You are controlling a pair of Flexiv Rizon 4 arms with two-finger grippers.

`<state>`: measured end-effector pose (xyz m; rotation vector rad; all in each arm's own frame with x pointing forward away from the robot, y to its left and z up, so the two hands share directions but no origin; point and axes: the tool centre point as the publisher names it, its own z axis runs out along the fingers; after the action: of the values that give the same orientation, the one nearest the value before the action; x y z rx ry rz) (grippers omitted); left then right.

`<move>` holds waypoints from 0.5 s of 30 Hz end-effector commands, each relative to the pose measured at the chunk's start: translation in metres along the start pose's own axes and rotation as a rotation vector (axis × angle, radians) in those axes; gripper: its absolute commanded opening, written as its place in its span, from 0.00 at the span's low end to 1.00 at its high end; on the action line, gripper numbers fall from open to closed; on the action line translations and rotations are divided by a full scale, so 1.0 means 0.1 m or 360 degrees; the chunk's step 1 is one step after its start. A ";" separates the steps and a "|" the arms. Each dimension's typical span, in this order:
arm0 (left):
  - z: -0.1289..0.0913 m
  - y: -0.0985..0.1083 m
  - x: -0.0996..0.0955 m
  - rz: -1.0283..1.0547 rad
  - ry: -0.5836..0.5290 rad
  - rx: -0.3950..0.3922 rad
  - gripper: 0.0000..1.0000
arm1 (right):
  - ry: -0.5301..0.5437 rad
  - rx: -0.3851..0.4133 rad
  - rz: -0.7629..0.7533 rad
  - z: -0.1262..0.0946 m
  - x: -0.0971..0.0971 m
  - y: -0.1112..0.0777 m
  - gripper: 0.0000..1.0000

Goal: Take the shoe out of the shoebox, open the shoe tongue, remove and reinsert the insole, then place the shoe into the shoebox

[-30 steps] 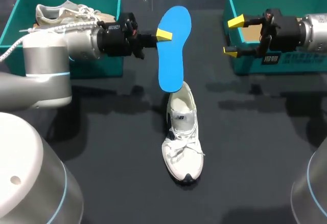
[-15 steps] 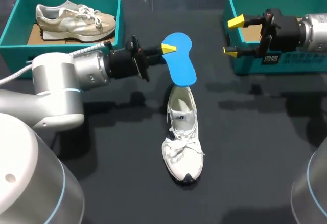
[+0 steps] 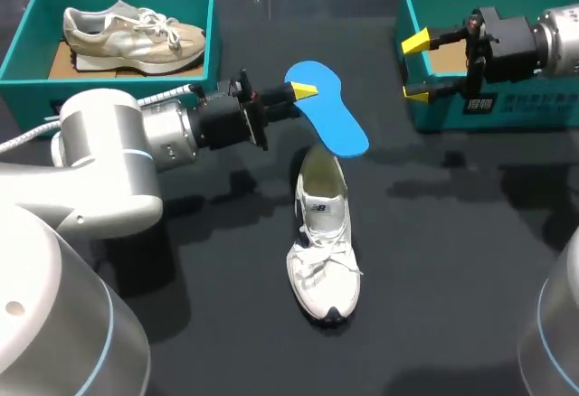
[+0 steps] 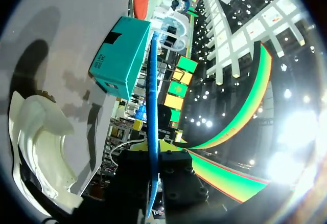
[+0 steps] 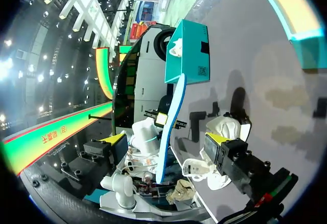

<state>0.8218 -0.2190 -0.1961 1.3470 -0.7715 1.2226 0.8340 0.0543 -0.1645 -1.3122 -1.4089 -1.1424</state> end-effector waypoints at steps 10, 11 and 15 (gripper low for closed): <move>-0.02 -0.01 -0.01 0.0097 -0.0126 -0.0031 0.00 | -0.0450 0.0038 0.0013 -0.01 0.16 -0.10 1.00; -0.02 -0.01 -0.01 0.0097 -0.0126 -0.0031 0.00 | -0.0499 0.0035 0.0027 -0.01 0.18 -0.11 1.00; -0.02 -0.01 -0.01 0.0097 -0.0126 -0.0031 0.00 | -0.0675 0.0040 0.0053 0.03 0.25 -0.12 1.00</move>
<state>0.8217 -0.2181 -0.1964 1.3741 -0.8827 1.2140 0.8246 0.0579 -0.1506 -1.5001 -1.5819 -0.9549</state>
